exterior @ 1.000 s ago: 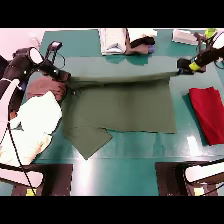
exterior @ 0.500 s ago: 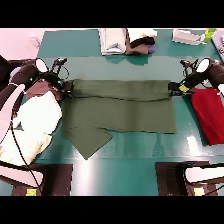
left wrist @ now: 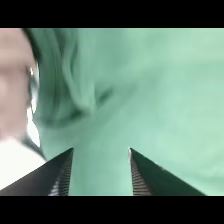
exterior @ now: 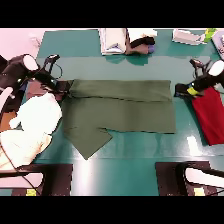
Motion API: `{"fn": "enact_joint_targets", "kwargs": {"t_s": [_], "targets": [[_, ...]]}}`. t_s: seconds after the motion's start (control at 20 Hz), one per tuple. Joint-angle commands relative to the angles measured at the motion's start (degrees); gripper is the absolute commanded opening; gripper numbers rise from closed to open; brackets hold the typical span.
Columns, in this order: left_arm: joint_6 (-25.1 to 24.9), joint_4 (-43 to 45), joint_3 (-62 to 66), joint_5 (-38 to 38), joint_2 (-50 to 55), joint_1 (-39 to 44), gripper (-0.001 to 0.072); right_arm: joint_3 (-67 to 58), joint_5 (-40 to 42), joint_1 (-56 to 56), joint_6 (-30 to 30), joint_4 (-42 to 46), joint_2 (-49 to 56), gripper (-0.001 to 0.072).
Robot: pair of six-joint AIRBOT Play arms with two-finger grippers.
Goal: Fold the shirts.
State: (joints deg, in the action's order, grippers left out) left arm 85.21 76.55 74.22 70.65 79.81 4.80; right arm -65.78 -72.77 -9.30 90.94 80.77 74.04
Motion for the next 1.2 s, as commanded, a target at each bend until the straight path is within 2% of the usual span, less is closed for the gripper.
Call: {"fn": "enact_joint_targets", "kwargs": {"t_s": [0.0, 0.25, 0.65, 0.7, 0.75, 0.8, 0.85, 1.0, 1.1, 1.15], "targets": [[4.26, 1.18, -10.93, 0.26, -9.97, 1.81, 0.0427, 11.39, -2.47, -3.67, 0.0, -0.07, -6.91, 0.0391], [8.07, 1.03, -26.47, -2.62, -19.58, 6.93, 0.0428, 25.42, -2.08, -3.85, 0.04, -1.79, -9.84, 0.0391], [8.92, 1.01, -27.45, -2.67, -20.31, 7.23, 0.0428, 27.56, 2.58, 1.84, 1.18, -3.19, -8.57, 0.0383], [8.92, 1.05, -27.45, -2.38, -20.31, 7.23, 0.0428, 27.56, 2.58, 2.73, 1.18, -3.1, -7.76, 0.0351], [8.9, 1.11, -27.45, -1.42, -20.31, 7.23, 0.0429, 27.56, 2.67, 3.52, 1.16, -3.04, -7.13, 0.0242], [8.94, 1.46, -27.5, 0.0, -20.31, 7.23, 0.0428, 27.56, 2.89, 4.35, 1.16, -2.93, -6.78, 0.0094], [9.18, 1.73, -27.67, 2.03, -20.31, 7.23, 0.0428, 27.56, 3.39, 5.03, 1.16, -2.95, -6.8, 0.0021], [10.27, 1.88, -31.19, 4.61, -21.97, 7.87, 0.0429, 27.56, 5.03, 6.1, 1.18, -2.97, -9.01, 0.0021], [13.79, 1.64, -36.41, 3.23, -25.59, 10.19, 0.0432, 27.54, 5.62, 5.79, 1.16, -2.97, -11.26, 0.0021], [15.87, 1.4, -38.93, 2.34, -27.12, 11.52, 0.0483, 27.54, 5.9, 5.44, 1.16, -3.08, -11.96, 0.0021]]}}
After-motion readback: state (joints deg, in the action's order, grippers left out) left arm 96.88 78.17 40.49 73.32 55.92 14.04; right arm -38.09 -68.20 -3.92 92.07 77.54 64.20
